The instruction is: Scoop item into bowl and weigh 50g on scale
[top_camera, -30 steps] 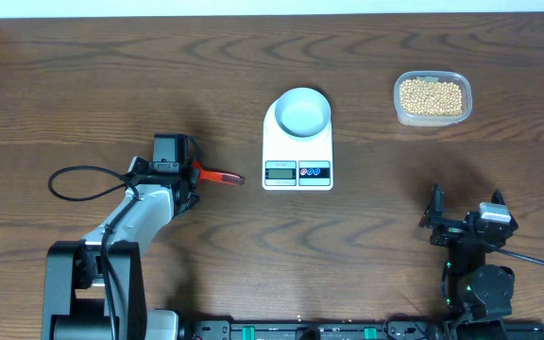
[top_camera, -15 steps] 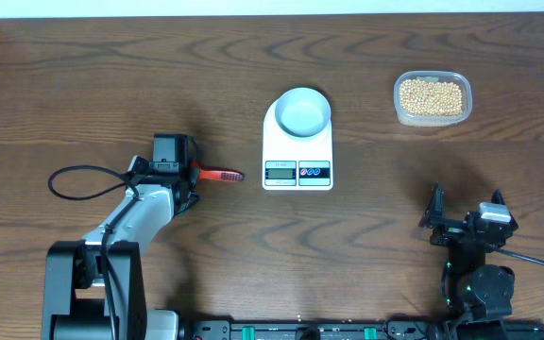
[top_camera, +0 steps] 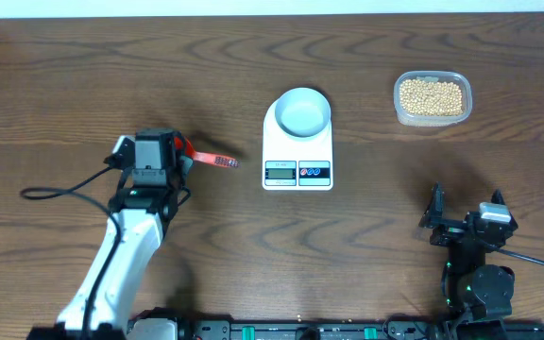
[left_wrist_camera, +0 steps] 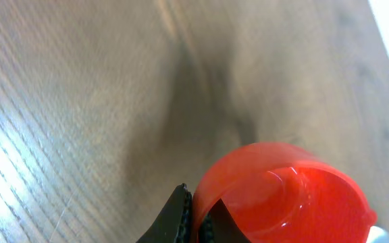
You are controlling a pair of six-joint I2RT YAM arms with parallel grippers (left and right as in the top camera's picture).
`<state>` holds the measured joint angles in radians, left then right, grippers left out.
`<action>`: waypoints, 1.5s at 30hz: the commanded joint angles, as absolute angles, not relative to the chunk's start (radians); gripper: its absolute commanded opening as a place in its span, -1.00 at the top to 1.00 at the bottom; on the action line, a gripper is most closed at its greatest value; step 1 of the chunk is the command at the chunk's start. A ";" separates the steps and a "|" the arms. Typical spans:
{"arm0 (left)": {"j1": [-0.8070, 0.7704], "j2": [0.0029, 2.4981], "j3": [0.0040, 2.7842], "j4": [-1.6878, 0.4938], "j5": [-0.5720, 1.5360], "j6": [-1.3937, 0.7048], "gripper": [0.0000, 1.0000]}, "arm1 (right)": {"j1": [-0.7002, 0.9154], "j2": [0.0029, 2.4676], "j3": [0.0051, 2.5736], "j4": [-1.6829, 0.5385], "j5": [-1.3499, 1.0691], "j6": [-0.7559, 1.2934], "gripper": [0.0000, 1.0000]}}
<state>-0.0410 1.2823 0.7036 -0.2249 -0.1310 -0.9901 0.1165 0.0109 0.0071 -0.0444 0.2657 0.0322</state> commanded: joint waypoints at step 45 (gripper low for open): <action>-0.043 1.126 0.797 -0.178 -0.259 -0.934 0.86 | 0.121 0.005 0.006 -0.048 0.279 0.017 -0.98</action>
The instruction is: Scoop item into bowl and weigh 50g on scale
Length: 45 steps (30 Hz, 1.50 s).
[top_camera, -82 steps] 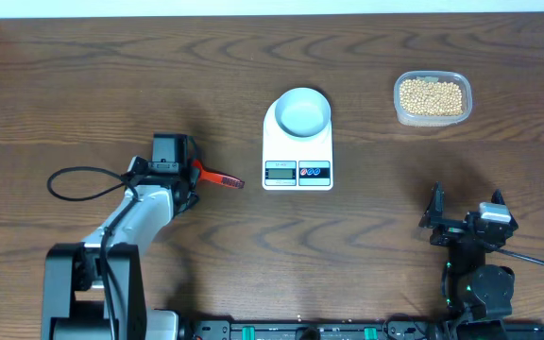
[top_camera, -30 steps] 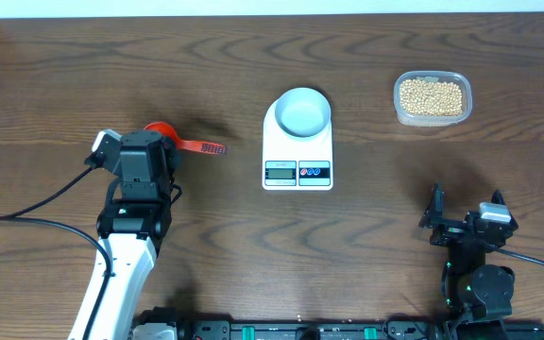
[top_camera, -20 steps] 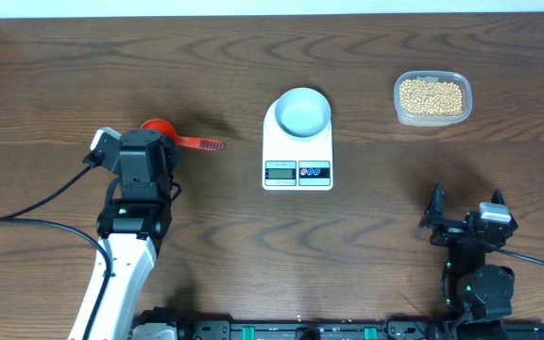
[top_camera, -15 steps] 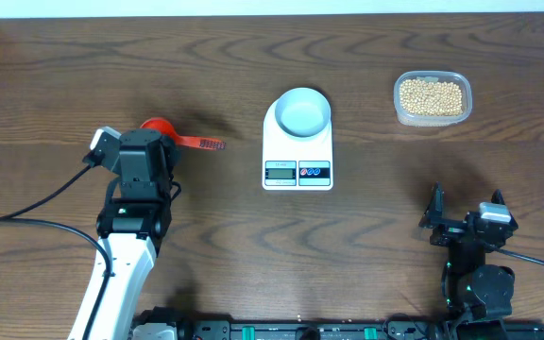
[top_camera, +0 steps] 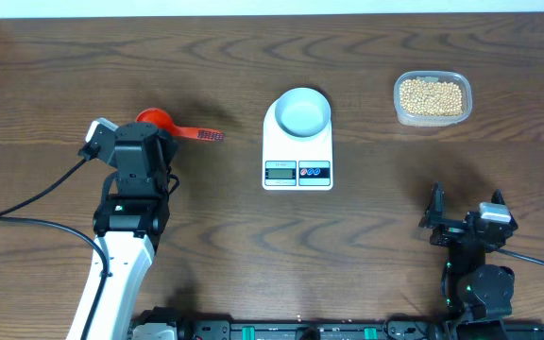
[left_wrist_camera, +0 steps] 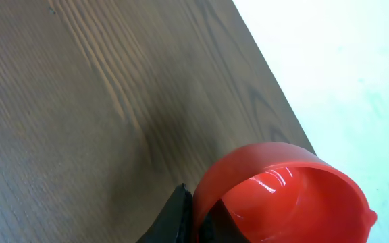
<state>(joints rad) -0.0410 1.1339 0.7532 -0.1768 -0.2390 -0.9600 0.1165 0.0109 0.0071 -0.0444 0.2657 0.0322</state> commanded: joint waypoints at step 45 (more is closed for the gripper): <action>-0.043 1.025 0.849 -0.186 -0.247 -0.890 0.86 | 0.121 0.005 0.006 -0.048 0.278 0.017 -0.98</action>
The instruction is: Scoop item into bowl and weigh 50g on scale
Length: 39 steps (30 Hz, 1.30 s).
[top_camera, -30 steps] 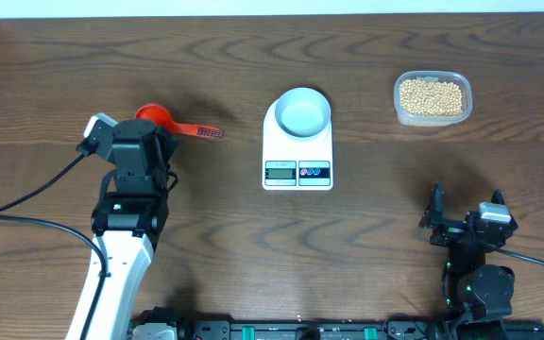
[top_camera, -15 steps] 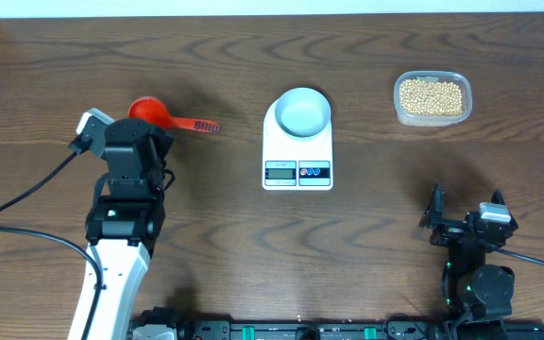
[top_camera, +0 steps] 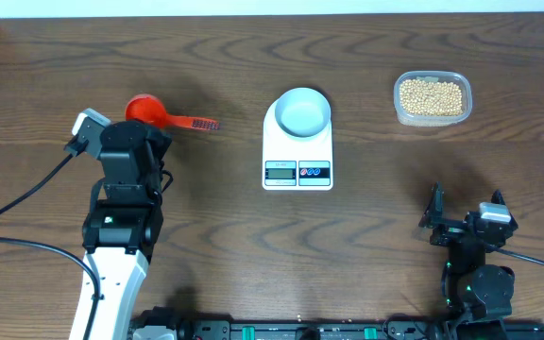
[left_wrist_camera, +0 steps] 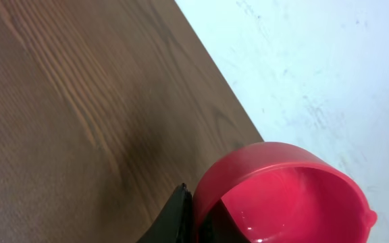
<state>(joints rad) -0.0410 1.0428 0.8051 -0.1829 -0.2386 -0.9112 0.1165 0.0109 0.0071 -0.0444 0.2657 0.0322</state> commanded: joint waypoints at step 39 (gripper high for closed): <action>-0.043 0.992 0.917 -0.299 -0.164 -1.004 0.86 | 0.121 0.005 0.006 -0.048 0.278 0.017 -0.99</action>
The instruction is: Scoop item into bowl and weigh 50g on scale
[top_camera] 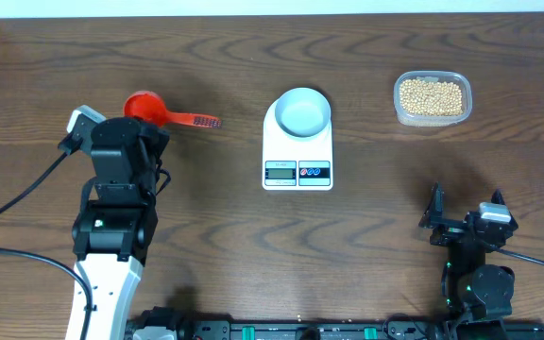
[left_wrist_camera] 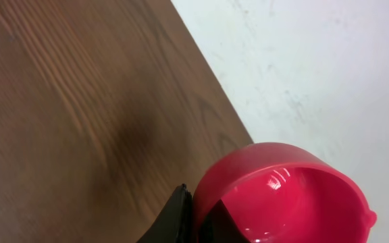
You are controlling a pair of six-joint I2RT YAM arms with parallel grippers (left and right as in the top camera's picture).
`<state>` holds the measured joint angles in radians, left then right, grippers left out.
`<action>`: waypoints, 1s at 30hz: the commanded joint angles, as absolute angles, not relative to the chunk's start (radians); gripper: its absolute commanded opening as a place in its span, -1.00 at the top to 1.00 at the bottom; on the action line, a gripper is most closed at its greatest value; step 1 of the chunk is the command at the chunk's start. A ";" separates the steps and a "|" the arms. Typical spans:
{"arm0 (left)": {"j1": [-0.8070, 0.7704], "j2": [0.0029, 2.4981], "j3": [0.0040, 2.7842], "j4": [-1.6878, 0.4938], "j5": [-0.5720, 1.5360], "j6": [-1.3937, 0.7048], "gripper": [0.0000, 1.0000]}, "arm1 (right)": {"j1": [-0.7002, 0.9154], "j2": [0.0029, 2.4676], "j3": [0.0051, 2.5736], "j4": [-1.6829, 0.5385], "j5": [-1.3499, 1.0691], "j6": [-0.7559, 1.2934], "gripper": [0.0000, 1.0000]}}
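Note:
My left gripper is shut on the rim of the red scoop's cup, one finger outside the wall and one inside. The cup looks bare inside. In the overhead view the red scoop is at the far left of the table, its handle pointing right, with the left gripper just under it. The white bowl stands on the white scale at mid table. The tub of beans is at the far right. My right gripper rests near the front right; its jaws are not readable.
The table's far edge runs close behind the scoop, with pale floor beyond it. A black cable trails left from the left arm.
The left arm has shifted slightly left and back with the scoop. The wrist view shows a little more floor past the table edge. The right arm has not moved.
At first my left gripper held the red scoop low over the table left of the scale. Then it was farther back and left, with the table's far edge coming into the wrist view. Now the scoop is near the far left edge, still held.

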<state>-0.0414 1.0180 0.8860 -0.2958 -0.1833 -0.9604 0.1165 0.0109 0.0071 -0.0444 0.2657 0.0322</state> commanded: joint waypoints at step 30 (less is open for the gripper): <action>-0.046 0.986 0.921 -0.351 -0.153 -1.007 0.86 | 0.121 0.005 0.006 -0.048 0.278 0.017 -0.99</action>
